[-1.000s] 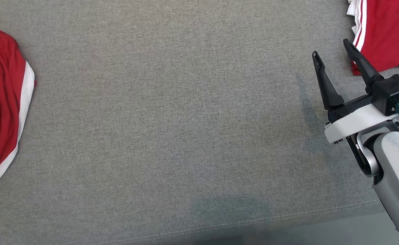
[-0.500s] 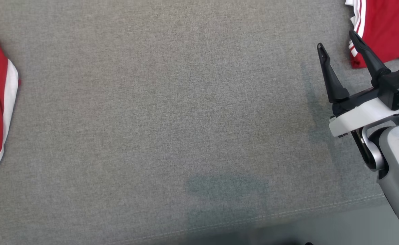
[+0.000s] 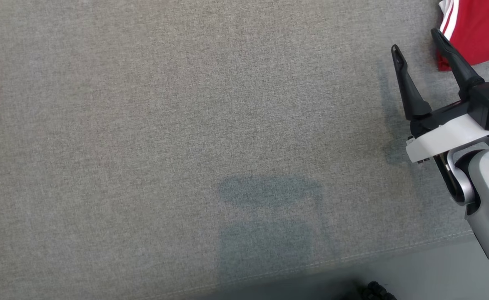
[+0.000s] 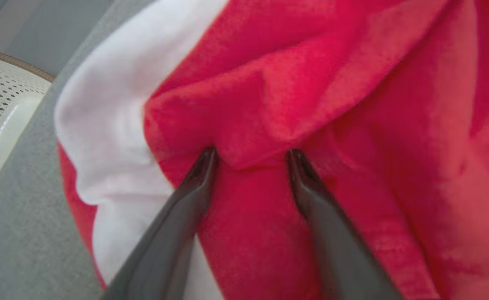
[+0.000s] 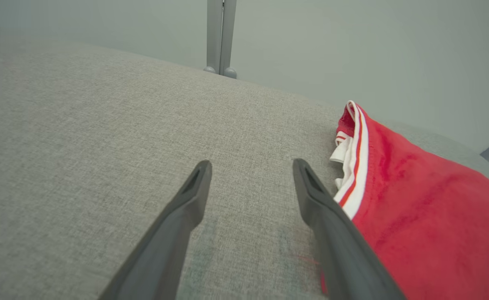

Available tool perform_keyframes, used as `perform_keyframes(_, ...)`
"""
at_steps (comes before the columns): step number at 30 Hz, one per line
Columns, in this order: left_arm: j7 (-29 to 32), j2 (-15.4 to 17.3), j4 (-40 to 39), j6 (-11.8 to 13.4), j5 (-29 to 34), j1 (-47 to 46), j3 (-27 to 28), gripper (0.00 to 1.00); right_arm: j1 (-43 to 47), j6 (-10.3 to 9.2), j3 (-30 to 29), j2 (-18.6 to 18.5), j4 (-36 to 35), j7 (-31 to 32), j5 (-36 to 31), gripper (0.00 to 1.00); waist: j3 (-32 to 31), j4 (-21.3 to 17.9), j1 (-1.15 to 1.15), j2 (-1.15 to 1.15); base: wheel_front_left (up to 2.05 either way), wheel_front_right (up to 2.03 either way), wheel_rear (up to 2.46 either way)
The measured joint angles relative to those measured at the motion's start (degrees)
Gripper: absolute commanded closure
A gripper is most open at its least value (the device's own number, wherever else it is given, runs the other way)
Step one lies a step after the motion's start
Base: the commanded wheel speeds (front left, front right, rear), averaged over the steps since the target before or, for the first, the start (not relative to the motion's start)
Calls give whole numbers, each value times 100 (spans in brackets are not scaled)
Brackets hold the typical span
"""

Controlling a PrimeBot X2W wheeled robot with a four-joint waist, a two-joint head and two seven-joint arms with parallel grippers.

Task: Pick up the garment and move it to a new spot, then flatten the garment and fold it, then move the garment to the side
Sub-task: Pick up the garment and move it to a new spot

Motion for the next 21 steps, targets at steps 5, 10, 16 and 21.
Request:
perform_keyframes(5,-51,-187,134,-130,8,-102,-154,100,-1,-11,-66,-20,100,-9,-1,0,-49,-4,0,0,0,0,0)
perform_keyframes(10,-175,-457,185,-447,-10,-142,-294,100,3,-11,-43,-8,245,-79,-1,0,-223,53,0,0,0,0,0)
perform_keyframes(16,-176,-1006,-215,-1051,-49,-492,-765,100,41,-10,-8,27,419,-151,11,0,-526,180,0,0,0,0,0)
perform_keyframes(21,-188,-1115,-481,-1167,77,-527,-1131,100,93,41,137,247,541,-203,45,0,-832,302,0,0,0,0,0)
